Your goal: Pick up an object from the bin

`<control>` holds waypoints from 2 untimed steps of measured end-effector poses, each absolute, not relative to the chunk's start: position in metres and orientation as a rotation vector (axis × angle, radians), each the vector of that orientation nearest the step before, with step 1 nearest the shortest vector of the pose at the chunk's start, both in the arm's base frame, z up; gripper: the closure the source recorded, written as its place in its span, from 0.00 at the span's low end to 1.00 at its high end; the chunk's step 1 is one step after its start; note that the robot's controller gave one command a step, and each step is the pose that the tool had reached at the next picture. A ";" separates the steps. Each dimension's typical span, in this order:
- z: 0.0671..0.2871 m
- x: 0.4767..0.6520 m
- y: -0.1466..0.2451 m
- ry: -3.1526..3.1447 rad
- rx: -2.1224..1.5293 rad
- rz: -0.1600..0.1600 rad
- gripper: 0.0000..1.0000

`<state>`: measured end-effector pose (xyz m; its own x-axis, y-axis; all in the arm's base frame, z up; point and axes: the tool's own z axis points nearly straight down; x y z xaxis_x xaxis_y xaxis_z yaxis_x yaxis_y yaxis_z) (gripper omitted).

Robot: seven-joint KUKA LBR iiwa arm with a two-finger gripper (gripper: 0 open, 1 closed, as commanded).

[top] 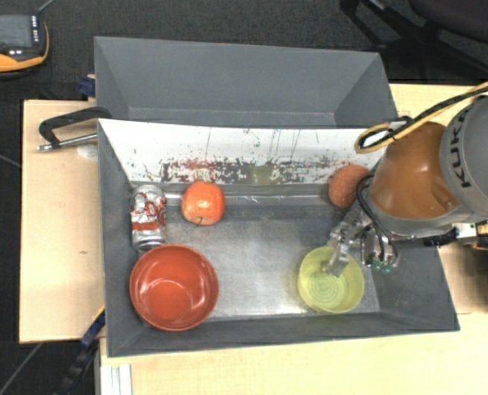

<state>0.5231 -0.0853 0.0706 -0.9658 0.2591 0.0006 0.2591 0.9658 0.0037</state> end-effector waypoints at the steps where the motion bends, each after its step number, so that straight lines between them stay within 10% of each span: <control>1: 0.096 0.537 -0.088 -3.120 -0.430 -0.007 1.00; 2: 0.070 0.547 -0.114 -3.151 -0.129 -0.006 1.00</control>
Offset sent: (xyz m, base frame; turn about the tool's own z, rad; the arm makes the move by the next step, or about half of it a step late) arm 0.0116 -0.0031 0.0234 0.0126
